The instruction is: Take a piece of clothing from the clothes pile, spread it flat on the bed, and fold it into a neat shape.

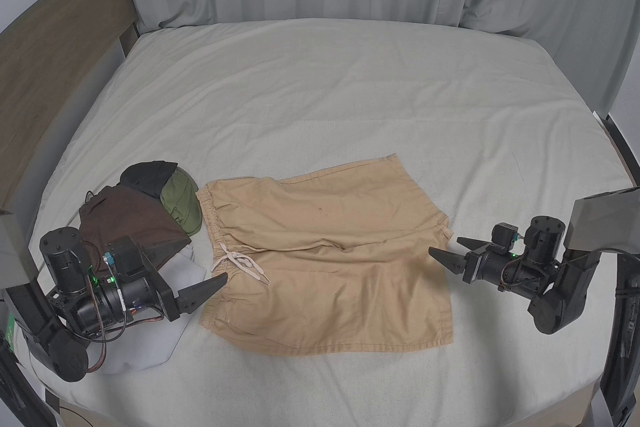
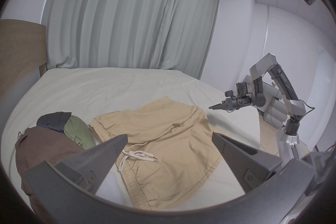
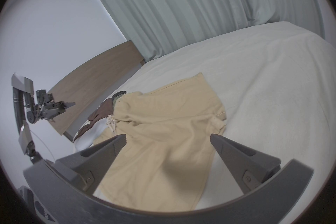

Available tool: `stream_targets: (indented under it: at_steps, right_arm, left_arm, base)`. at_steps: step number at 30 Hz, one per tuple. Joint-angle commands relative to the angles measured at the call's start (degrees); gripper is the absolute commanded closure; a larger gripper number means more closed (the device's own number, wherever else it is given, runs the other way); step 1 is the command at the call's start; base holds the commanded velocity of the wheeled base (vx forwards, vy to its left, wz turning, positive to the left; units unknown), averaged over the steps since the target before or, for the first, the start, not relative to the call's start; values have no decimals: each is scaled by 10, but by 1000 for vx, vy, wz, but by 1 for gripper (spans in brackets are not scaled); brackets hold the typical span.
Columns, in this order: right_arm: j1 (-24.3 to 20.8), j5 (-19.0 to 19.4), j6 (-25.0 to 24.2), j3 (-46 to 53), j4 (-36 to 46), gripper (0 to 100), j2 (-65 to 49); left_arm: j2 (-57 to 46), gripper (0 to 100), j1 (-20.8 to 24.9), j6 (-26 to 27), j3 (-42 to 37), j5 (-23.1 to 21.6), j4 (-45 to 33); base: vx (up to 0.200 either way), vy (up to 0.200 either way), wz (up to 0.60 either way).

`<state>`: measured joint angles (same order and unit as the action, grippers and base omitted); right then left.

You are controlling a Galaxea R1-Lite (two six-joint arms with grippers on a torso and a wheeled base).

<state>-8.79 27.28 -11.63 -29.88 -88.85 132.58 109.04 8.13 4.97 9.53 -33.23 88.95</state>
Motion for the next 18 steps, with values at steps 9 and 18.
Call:
stream_targets:
  at_steps: [9,18]
  right_arm:
    - [-11,61,6,92,1,0,-72]
    - [-11,61,6,92,1,0,-71]
  left_arm:
    - [50,0,-7,-6,-11,1,1]
    - [75,0,-21,-97,-9,4,1]
  base:
    - [0,0,0]
    - [0,0,0]
